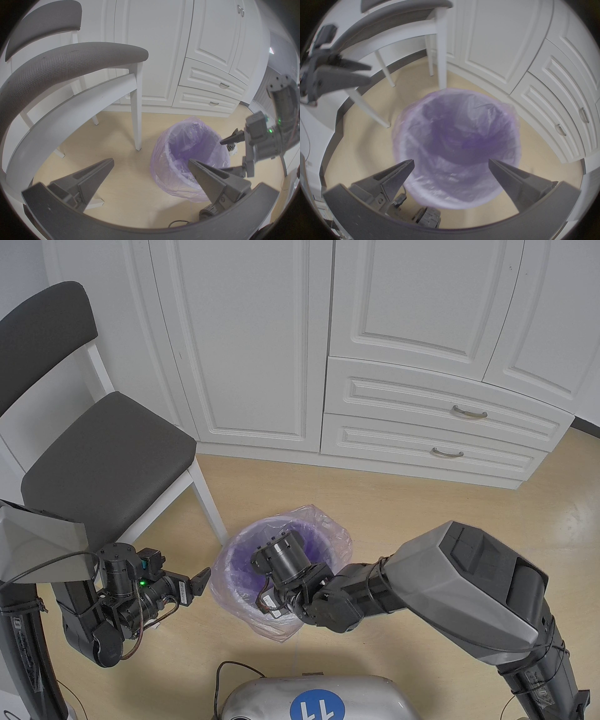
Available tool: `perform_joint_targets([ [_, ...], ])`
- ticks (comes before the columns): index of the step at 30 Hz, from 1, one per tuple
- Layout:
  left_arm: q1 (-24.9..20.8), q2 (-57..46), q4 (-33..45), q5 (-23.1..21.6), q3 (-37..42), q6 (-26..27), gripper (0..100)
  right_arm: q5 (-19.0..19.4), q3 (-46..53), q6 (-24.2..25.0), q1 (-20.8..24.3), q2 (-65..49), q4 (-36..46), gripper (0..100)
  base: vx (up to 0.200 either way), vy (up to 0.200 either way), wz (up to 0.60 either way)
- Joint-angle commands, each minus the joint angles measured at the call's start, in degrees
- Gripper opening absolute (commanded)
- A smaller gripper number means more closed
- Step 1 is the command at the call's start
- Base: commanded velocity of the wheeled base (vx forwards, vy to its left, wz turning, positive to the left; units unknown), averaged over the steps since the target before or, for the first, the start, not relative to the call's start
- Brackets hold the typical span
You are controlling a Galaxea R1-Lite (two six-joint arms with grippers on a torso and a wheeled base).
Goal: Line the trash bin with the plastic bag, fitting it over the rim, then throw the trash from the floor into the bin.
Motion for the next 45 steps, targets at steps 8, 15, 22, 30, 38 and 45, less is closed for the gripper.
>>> perform_joint_targets([
  [8,0.0,0.4,-0.3,0.0,0.0,0.0,100,-5.9,-4.6,-4.6,-5.6,5.5,-0.8,100,0.000,0.000,0.00],
  [15,0.0,0.5,-0.4,0.2,-0.1,0.0,100,-7.6,1.0,-12.3,-5.1,3.6,-5.5,100,0.000,0.000,0.00],
  [22,0.0,0.5,-0.4,0.2,0.0,0.1,100,-9.1,9.3,-19.6,-4.7,-0.1,-10.2,100,0.000,0.000,0.00],
  [30,-0.1,0.4,-0.4,0.3,0.1,0.1,100,-9.5,13.7,-19.8,-5.1,-3.5,-10.2,100,0.000,0.000,0.00],
  [38,0.0,0.7,-0.4,0.3,0.1,1.1,100,-9.5,12.8,-19.7,-4.6,-4.5,-10.7,100,0.000,0.000,0.00],
  [45,0.0,0.7,-0.4,0.3,0.1,1.1,100,-9.4,7.9,-19.6,-3.2,-0.7,-16.6,100,0.000,0.000,0.00],
])
